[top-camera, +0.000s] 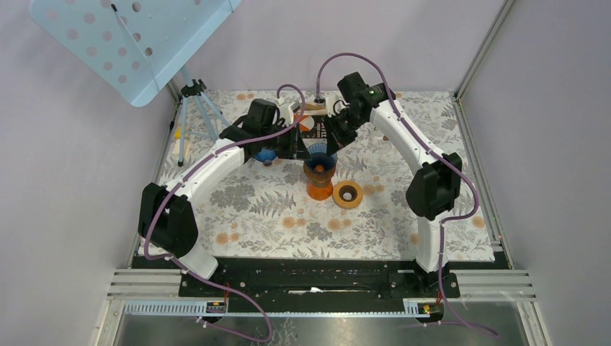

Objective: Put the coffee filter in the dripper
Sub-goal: Place the coffee dripper in the dripper holder.

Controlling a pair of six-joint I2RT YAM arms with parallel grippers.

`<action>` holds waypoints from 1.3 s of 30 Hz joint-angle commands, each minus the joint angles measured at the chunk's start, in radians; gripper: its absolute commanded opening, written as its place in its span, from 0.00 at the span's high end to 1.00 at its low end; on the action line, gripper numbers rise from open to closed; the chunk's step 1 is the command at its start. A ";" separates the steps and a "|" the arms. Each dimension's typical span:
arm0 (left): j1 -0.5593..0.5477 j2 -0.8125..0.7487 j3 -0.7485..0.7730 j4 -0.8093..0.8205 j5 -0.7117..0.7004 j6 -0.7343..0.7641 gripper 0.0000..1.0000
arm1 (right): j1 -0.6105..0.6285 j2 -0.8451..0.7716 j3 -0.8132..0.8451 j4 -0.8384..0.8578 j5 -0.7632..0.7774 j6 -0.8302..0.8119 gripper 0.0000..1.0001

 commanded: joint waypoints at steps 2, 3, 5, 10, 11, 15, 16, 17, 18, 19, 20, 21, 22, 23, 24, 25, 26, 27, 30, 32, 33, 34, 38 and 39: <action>-0.010 0.035 -0.057 0.002 -0.010 0.013 1.00 | 0.028 0.050 -0.027 0.019 0.058 -0.026 1.00; -0.011 0.035 -0.061 0.002 -0.016 0.016 1.00 | 0.030 0.045 -0.043 0.029 0.062 -0.025 1.00; -0.013 0.033 -0.073 0.002 -0.025 0.027 1.00 | 0.038 0.026 -0.089 0.059 0.066 -0.022 1.00; -0.026 0.037 -0.097 0.002 -0.044 0.051 1.00 | 0.047 -0.007 -0.170 0.119 0.077 -0.015 1.00; -0.028 0.037 -0.100 0.002 -0.045 0.055 1.00 | 0.049 -0.014 -0.185 0.130 0.077 -0.013 1.00; -0.038 0.036 -0.111 0.002 -0.066 0.077 1.00 | 0.056 -0.043 -0.239 0.175 0.086 -0.012 1.00; -0.039 0.034 -0.113 0.002 -0.070 0.083 1.00 | 0.059 -0.052 -0.257 0.190 0.088 -0.011 1.00; -0.042 0.031 -0.116 0.002 -0.074 0.086 1.00 | 0.060 -0.063 -0.275 0.203 0.089 -0.010 1.00; -0.045 0.030 -0.118 0.002 -0.078 0.090 1.00 | 0.061 -0.075 -0.292 0.219 0.093 -0.011 1.00; -0.047 0.028 -0.120 0.003 -0.082 0.096 1.00 | 0.063 -0.084 -0.310 0.232 0.095 -0.011 1.00; -0.051 0.025 -0.122 0.004 -0.087 0.101 1.00 | 0.063 -0.094 -0.324 0.244 0.098 -0.011 1.00; -0.054 0.024 -0.125 0.005 -0.092 0.105 1.00 | 0.063 -0.102 -0.339 0.258 0.098 -0.009 1.00; -0.058 0.021 -0.128 0.007 -0.094 0.109 1.00 | 0.063 -0.112 -0.354 0.269 0.097 -0.010 1.00; -0.061 0.018 -0.130 0.009 -0.098 0.112 1.00 | 0.063 -0.120 -0.370 0.284 0.093 -0.007 1.00; -0.064 0.016 -0.134 0.012 -0.101 0.117 1.00 | 0.063 -0.130 -0.387 0.298 0.091 -0.007 1.00; -0.067 0.014 -0.137 0.014 -0.104 0.120 1.00 | 0.064 -0.137 -0.399 0.309 0.089 -0.005 1.00; -0.069 0.013 -0.142 0.015 -0.108 0.123 1.00 | 0.064 -0.143 -0.412 0.321 0.088 -0.004 1.00; -0.071 0.012 -0.145 0.015 -0.110 0.126 1.00 | 0.064 -0.150 -0.422 0.334 0.088 -0.004 1.00; -0.072 0.010 -0.159 0.026 -0.113 0.127 1.00 | 0.066 -0.166 -0.451 0.360 0.082 -0.003 1.00; -0.076 0.006 -0.169 0.033 -0.117 0.128 1.00 | 0.068 -0.176 -0.476 0.376 0.078 -0.004 1.00; -0.079 0.003 -0.172 0.035 -0.119 0.128 1.00 | 0.070 -0.183 -0.488 0.387 0.078 -0.005 1.00; -0.082 0.001 -0.176 0.038 -0.123 0.128 1.00 | 0.072 -0.191 -0.504 0.400 0.077 -0.007 1.00; -0.096 -0.004 -0.203 0.058 -0.136 0.128 1.00 | 0.074 -0.219 -0.561 0.446 0.083 -0.015 1.00; -0.099 -0.006 -0.206 0.061 -0.137 0.128 1.00 | 0.074 -0.227 -0.576 0.458 0.083 -0.017 1.00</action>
